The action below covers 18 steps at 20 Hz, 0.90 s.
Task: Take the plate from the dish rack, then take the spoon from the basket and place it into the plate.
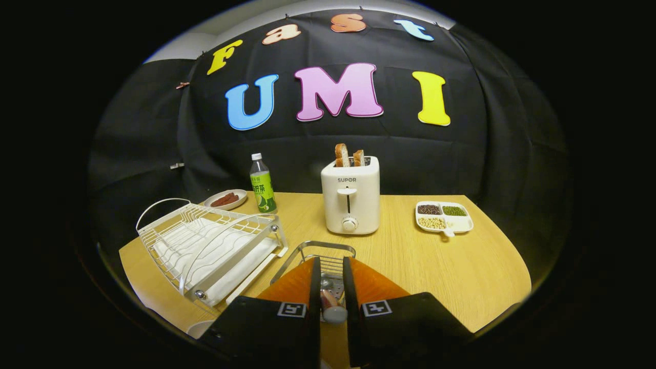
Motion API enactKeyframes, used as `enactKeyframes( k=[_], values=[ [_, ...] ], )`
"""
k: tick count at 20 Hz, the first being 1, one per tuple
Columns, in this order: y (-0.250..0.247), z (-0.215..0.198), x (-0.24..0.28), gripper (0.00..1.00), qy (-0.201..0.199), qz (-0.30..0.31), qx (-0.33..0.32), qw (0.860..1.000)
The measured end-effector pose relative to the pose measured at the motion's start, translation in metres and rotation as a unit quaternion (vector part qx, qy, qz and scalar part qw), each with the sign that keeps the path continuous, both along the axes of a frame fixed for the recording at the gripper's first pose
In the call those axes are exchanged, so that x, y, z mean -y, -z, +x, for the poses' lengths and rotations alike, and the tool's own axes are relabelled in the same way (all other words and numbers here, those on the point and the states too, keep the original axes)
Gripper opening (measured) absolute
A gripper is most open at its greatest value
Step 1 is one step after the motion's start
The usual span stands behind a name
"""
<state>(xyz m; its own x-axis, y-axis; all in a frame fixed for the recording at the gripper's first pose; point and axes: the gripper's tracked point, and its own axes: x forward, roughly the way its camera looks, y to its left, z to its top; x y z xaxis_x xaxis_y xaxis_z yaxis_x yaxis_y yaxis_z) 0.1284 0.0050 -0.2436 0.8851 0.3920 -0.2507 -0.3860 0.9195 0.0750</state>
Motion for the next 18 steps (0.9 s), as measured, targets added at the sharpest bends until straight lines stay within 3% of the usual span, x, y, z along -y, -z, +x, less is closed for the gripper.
enactKeyframes(
  k=[7,13,18],
  values=[
    [-0.005,-0.008,-0.009,0.2,-0.03,-0.004,-0.023,0.999],
    [-0.072,-0.026,-0.007,0.2,-0.059,-0.008,0.024,0.998],
    [-0.114,-0.071,-0.004,0.2,-0.101,0.003,0.03,0.994]
  ],
)
